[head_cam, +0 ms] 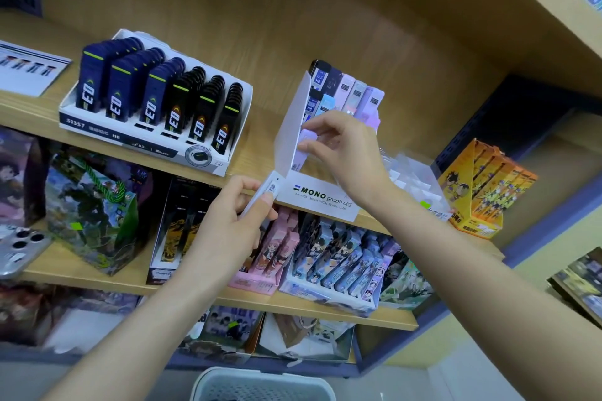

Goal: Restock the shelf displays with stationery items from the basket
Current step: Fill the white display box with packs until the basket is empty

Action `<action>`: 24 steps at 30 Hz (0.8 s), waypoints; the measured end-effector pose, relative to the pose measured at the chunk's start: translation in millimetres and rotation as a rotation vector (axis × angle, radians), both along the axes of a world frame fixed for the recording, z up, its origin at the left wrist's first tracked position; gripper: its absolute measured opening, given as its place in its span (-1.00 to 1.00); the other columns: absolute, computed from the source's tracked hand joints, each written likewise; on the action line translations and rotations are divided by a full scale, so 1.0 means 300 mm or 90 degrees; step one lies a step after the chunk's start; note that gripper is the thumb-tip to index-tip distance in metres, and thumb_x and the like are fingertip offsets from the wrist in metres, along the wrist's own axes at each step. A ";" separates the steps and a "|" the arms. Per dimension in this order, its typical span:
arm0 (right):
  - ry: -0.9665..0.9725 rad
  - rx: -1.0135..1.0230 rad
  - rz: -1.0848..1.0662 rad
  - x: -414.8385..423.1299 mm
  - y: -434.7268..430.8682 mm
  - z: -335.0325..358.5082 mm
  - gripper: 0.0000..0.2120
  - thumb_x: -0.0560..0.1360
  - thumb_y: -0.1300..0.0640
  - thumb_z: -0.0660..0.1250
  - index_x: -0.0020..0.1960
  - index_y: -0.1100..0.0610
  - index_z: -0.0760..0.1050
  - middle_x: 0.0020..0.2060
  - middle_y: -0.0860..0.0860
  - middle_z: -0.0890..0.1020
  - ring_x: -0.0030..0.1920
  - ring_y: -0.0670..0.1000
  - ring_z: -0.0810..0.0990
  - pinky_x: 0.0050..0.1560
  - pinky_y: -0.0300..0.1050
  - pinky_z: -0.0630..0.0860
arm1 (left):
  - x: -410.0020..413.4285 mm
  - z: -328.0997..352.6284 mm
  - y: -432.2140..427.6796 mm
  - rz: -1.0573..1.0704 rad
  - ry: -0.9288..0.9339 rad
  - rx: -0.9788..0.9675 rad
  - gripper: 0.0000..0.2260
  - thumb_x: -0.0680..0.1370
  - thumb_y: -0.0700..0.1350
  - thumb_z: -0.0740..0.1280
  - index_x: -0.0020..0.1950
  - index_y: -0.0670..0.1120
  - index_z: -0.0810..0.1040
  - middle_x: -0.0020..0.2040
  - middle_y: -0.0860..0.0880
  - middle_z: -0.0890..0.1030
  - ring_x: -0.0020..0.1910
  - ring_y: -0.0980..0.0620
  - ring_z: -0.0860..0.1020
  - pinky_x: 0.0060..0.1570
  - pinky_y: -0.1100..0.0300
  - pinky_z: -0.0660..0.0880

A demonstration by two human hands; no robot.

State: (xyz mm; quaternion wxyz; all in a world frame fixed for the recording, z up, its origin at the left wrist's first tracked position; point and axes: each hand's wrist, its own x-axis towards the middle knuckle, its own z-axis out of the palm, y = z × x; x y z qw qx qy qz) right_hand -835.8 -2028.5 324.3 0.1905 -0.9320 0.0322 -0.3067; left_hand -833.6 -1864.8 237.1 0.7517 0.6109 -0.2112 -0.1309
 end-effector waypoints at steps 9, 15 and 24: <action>-0.040 -0.036 -0.020 -0.023 0.021 -0.031 -0.83 0.51 0.20 0.37 0.09 0.12 0.50 -0.07 -0.12 0.42 -0.19 -0.21 0.46 -0.07 -0.40 0.42 | -0.008 0.017 -0.001 -0.034 0.066 -0.036 -0.87 0.62 -0.16 0.18 -0.07 0.01 0.47 -0.21 0.04 0.55 -0.44 0.10 0.35 -0.45 0.32 0.29; 0.139 0.078 0.033 -0.193 0.101 -0.089 -0.86 0.59 0.09 0.23 -0.05 0.05 0.55 -0.14 -0.01 0.59 -0.15 0.01 0.58 -0.03 0.02 0.54 | -0.006 -0.005 0.001 -0.030 -0.106 0.022 -0.83 0.48 -0.19 0.39 -0.08 0.10 0.59 -0.11 0.05 0.58 -0.26 0.18 0.49 -0.23 0.37 0.43; 0.316 0.216 0.103 -0.334 0.062 -0.100 -0.94 0.48 0.20 0.40 -0.08 0.06 0.57 -0.25 -0.10 0.62 -0.26 -0.19 0.54 -0.21 -0.37 0.43 | -0.065 0.022 -0.015 -0.078 -0.069 -0.023 -0.67 0.37 -0.38 0.47 -0.02 -0.02 0.54 -0.17 0.01 0.66 -0.20 0.13 0.63 -0.16 0.36 0.54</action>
